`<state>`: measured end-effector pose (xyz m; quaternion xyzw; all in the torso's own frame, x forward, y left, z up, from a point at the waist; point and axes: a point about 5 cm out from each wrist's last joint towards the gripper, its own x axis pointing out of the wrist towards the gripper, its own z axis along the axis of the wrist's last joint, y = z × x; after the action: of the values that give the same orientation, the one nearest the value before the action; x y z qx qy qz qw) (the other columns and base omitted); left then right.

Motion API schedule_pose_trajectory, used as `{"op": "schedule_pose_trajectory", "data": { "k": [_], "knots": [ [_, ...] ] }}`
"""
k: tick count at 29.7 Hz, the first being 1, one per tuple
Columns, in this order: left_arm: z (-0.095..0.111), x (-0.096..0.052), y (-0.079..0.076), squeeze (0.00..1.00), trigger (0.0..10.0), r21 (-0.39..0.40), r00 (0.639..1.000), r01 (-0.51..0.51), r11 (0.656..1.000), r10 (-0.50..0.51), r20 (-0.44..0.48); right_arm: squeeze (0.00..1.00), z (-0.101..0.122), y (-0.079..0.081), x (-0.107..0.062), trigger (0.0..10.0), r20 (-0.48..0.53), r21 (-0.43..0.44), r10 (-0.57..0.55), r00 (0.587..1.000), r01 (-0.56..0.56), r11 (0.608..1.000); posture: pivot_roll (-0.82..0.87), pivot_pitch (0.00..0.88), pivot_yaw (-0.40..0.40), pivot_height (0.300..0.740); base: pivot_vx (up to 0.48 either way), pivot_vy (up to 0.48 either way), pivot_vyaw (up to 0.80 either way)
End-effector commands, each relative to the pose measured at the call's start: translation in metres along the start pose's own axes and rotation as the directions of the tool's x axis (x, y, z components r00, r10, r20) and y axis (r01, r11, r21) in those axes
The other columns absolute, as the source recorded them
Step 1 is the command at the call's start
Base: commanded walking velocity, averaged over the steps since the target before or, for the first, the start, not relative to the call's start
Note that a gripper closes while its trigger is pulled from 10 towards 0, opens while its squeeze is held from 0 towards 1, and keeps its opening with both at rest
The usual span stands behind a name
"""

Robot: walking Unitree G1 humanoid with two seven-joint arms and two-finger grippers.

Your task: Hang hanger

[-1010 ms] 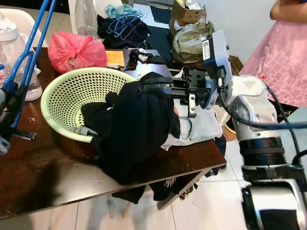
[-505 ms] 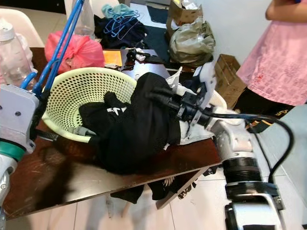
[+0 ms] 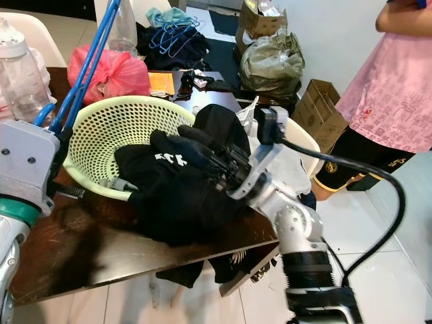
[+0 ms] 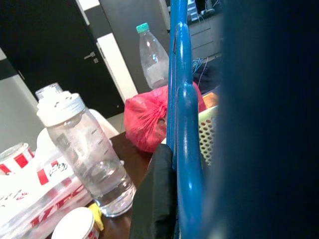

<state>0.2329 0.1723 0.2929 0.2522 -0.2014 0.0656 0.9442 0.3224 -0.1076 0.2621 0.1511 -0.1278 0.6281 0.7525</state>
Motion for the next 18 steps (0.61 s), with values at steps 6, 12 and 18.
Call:
{"op": "schedule_pose_trajectory", "data": {
  "k": [6, 12, 18],
  "knots": [
    [0.001, 0.0, -0.005, 0.0, 10.0, 0.005, 1.0, 0.006, 1.0, -0.006, 0.014, 0.0, -0.058, -0.027, 0.024, 10.0, -0.367, -0.108, -0.228, 0.902, 0.202, 0.973, 0.23, 0.144, -0.12, 0.74, 0.0, 0.0, 0.0],
    [0.001, -0.001, -0.006, 0.0, 10.0, 0.003, 1.0, -0.001, 1.0, 0.001, 0.014, 0.0, -0.067, -0.044, 0.047, 10.0, -0.371, -0.209, -0.442, 0.817, 0.39, 0.897, 0.25, 0.147, -0.125, 0.74, 0.0, 0.0, 0.0],
    [0.002, -0.001, -0.006, 0.0, 10.0, 0.006, 1.0, 0.0, 1.0, 0.0, 0.018, 0.0, -0.073, -0.047, 0.049, 10.0, -0.393, -0.246, -0.481, 0.783, 0.415, 0.876, 0.25, 0.147, -0.124, 0.74, 0.0, 0.0, 0.0]
  ]
}}
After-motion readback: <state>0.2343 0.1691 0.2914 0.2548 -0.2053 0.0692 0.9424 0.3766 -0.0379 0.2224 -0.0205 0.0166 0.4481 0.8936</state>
